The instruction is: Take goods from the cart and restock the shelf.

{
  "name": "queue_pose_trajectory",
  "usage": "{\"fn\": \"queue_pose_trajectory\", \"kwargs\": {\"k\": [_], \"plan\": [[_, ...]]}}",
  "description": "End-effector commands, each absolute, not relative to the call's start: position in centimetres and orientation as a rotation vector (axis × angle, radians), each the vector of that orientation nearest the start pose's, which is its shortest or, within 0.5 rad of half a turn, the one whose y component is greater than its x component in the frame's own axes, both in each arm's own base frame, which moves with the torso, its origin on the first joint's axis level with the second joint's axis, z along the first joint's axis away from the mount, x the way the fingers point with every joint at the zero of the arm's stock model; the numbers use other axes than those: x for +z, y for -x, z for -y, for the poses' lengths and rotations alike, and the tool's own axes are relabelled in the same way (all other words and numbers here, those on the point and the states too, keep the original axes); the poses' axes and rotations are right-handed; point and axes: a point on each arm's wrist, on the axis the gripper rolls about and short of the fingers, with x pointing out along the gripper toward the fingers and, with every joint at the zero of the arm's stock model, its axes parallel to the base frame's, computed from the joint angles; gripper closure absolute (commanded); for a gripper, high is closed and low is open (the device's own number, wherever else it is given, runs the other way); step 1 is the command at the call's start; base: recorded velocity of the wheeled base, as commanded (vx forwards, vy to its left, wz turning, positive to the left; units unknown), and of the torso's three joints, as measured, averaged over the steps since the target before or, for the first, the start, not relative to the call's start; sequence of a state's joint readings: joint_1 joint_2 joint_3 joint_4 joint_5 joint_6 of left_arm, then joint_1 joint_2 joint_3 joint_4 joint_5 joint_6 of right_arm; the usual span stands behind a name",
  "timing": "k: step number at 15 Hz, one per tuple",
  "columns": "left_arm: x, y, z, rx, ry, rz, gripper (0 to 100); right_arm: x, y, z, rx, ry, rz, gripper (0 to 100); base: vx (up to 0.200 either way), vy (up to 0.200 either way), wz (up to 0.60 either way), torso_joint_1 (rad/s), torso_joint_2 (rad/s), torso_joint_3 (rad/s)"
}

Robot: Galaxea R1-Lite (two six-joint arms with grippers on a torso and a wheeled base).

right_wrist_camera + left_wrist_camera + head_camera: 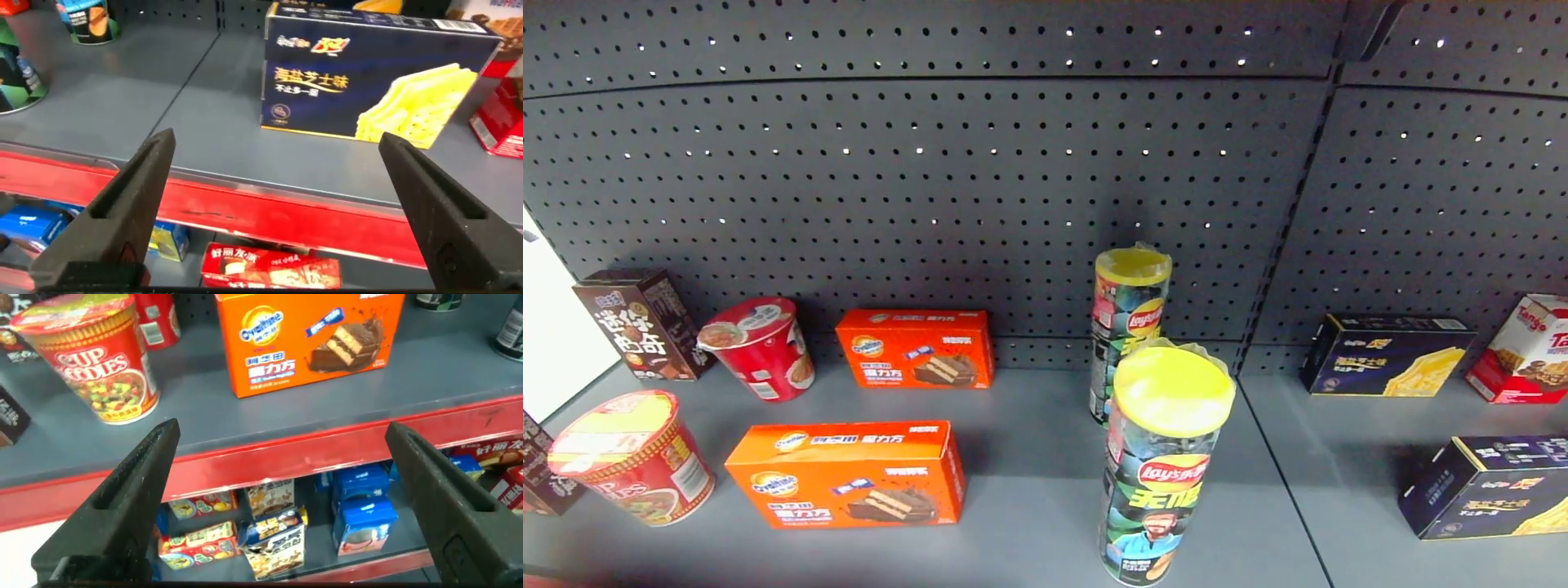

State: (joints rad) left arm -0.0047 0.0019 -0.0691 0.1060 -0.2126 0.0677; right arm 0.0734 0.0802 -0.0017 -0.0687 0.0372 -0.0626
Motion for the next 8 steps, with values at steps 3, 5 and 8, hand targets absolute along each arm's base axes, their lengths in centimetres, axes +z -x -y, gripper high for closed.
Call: {"fn": "queue_pose_trajectory", "kwargs": {"k": [3,5,8], "plan": [[8.36,2.89,0.46,-0.219,-0.062,-0.031,0,8.46,1.61,0.03,0.112,0.065,-0.01,0,0.0,0.0,0.0,0.0,0.0,0.0],[8.36,2.89,0.46,-0.219,-0.062,-0.031,0,8.47,1.6,0.03,0.112,0.063,-0.012,0,0.0,0.0,0.0,0.0,0.0,0.0],[8.36,2.89,0.46,-0.216,-0.066,-0.031,0,8.47,1.6,0.03,0.114,0.065,-0.012,0,0.0,0.0,0.0,0.0,0.0,0.0]]}}
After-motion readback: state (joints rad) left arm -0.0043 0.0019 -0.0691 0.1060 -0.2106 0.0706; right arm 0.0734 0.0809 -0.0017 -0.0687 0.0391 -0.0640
